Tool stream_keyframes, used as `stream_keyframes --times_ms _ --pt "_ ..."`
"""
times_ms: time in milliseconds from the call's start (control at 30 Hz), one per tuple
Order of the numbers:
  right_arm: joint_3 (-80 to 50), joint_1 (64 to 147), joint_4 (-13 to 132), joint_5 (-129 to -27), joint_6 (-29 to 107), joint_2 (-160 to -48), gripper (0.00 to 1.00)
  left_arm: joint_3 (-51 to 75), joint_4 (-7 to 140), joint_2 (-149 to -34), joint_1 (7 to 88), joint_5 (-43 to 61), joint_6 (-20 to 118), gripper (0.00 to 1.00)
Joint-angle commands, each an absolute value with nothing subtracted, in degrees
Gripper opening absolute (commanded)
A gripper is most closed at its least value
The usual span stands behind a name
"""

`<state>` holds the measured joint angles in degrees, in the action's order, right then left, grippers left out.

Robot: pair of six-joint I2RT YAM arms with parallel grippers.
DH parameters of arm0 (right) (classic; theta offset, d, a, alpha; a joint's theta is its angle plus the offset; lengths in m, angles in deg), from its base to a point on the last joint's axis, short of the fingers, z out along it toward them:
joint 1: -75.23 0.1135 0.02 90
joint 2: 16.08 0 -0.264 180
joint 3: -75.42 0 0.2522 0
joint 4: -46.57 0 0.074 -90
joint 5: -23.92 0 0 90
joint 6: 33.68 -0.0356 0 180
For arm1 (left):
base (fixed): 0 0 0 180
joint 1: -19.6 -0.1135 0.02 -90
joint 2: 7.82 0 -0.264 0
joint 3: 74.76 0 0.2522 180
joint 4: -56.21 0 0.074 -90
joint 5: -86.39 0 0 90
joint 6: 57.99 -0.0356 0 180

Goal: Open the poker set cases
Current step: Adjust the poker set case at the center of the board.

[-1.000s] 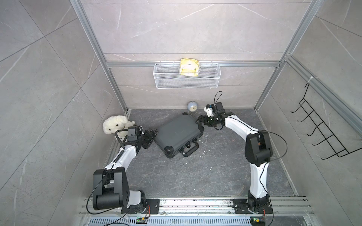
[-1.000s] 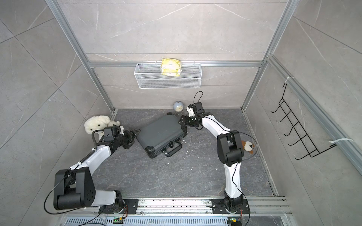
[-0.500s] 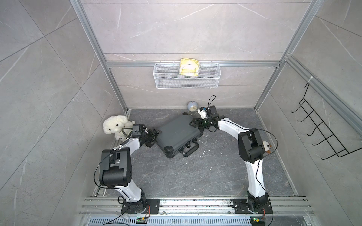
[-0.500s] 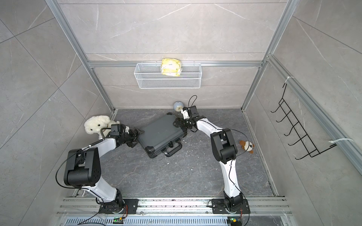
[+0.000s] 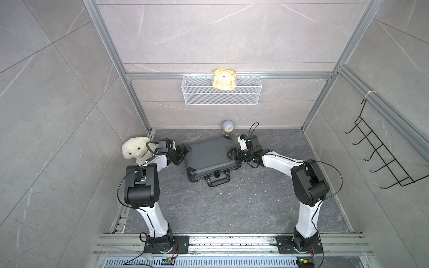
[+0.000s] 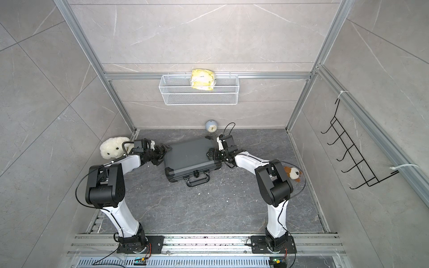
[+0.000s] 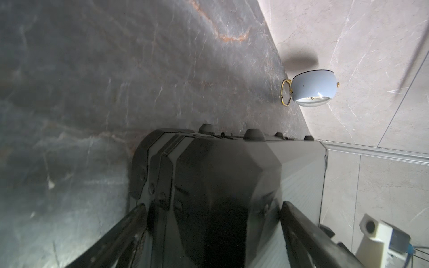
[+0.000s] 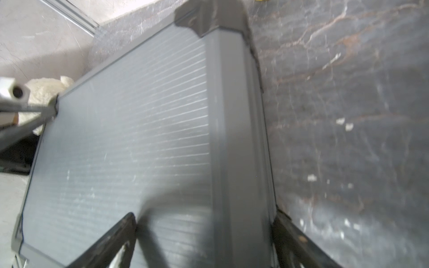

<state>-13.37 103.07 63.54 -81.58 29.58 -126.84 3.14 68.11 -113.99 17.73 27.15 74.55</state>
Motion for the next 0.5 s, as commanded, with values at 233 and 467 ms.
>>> stream_keyframes --times_ms 233,467 --pt "-7.6 110.64 73.53 -80.74 30.8 -116.13 0.9 5.05 69.18 -113.98 24.54 36.88 71.34 0.89" --pt "-4.54 109.62 80.49 -74.23 32.65 -107.48 0.9 5.21 88.0 -104.32 23.82 18.12 65.3 0.91"
